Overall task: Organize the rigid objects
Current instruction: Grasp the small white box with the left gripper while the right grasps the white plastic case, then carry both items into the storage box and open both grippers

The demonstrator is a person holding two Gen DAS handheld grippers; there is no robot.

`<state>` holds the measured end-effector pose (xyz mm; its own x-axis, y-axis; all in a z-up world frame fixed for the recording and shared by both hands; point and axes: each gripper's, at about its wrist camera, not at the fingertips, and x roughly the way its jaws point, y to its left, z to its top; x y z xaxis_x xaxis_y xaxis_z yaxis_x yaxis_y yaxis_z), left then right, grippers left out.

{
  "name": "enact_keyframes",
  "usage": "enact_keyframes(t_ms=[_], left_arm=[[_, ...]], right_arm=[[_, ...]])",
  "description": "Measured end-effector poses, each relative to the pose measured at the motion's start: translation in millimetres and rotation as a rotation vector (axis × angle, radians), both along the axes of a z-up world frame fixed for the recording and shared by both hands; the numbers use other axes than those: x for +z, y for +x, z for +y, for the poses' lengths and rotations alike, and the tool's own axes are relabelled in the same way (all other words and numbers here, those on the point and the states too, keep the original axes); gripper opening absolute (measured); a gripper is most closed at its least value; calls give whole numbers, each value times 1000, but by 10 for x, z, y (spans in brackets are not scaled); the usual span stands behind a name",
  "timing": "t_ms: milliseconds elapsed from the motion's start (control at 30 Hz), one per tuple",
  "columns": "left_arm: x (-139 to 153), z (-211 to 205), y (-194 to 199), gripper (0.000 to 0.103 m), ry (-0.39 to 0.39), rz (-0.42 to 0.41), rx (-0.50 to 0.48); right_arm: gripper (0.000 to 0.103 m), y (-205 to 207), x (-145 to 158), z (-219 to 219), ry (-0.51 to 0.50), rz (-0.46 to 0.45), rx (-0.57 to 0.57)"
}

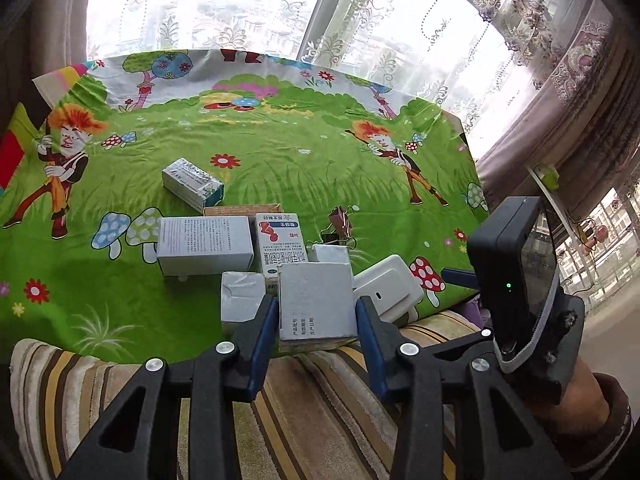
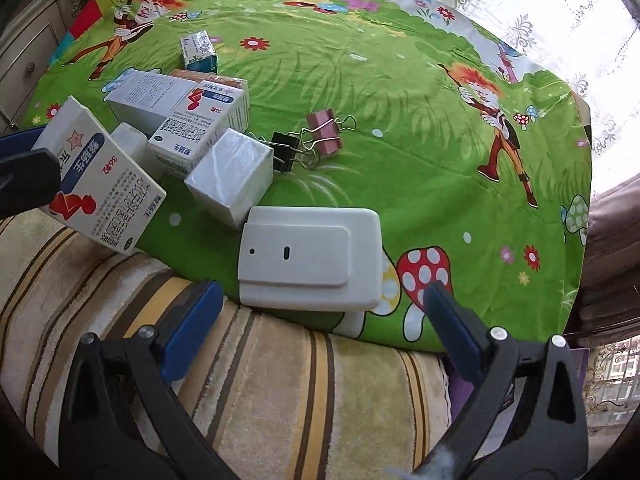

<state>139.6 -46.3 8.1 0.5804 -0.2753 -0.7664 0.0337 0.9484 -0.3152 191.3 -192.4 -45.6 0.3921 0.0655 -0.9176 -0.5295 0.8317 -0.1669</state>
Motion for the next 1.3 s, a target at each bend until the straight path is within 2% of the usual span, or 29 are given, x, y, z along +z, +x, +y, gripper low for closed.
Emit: enact_keyframes(t_ms=[333,633,700,833,1067,1300], left_arm=[[-21,99,-35,41,-53,-16,18],[-54,130,-33,41,-69,-11,23],[-59,128,-32,41,-68,-11,24],[-63,132,-34,41,-70,-10,28],[-37,113,-66,41,-56,-25,30],[19,64,-91,41,-65,-40,13]], right_arm=[[101,135,-144,170,-75,17,1],[101,241,-246,209,-100,40,-23],[99,240,-242,203,-86,45,-23],[87,226,-226,163,-47,53,-26],[87,193,-154,75,-18,32,-48],[87,95,119,-189,85,-21,-121]])
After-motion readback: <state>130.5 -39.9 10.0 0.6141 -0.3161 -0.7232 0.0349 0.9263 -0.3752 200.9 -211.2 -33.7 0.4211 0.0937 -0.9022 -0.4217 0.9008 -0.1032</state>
